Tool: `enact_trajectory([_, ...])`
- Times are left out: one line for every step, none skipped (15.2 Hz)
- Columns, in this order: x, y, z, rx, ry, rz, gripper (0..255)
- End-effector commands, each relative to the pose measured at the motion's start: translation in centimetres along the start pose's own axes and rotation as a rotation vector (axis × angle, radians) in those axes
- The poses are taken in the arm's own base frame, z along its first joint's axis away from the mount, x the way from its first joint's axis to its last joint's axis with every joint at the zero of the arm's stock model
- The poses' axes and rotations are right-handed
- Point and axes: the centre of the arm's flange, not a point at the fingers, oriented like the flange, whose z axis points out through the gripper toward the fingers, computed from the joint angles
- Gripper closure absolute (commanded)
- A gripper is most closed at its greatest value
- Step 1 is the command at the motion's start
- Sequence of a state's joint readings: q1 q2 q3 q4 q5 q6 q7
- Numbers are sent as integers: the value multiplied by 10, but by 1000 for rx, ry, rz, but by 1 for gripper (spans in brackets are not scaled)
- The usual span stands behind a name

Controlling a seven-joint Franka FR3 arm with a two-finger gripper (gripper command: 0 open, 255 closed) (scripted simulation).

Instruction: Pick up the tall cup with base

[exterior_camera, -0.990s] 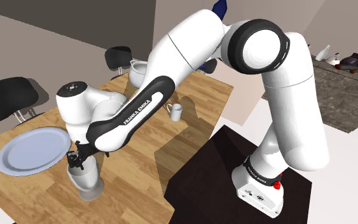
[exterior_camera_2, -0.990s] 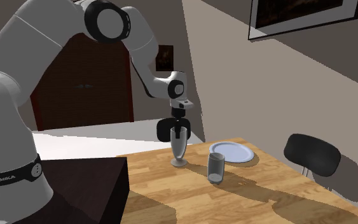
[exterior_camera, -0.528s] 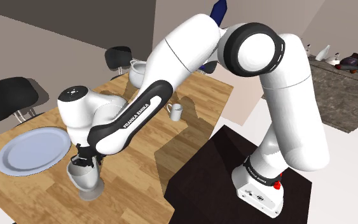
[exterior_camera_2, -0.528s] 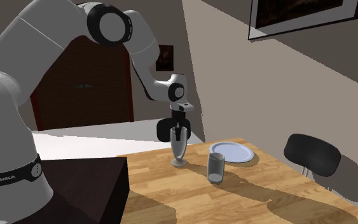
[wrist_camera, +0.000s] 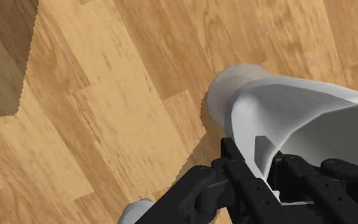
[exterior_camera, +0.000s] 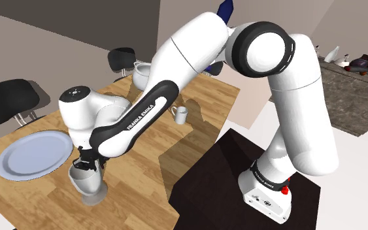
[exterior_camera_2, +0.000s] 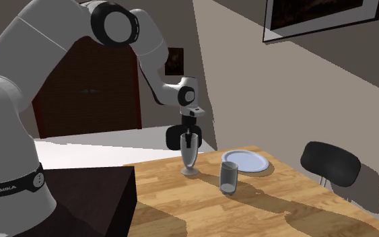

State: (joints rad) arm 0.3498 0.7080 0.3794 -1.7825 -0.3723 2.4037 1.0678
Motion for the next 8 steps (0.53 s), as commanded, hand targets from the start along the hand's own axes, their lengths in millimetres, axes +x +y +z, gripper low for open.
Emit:
enact_trajectory([-1, 0, -10, 1, 0, 0, 255])
enact_trajectory([-1, 0, -15, 1, 0, 0, 255])
enact_trajectory([-1, 0, -20, 1, 0, 0, 255])
enact_trajectory([-1, 0, -25, 1, 0, 0, 255])
enact_trajectory([-1, 0, -31, 1, 0, 0, 255])
enact_trajectory([-1, 0, -36, 1, 0, 0, 255])
enact_trajectory([-1, 0, -41, 1, 0, 0, 255])
enact_trajectory([-1, 0, -46, 1, 0, 0, 255])
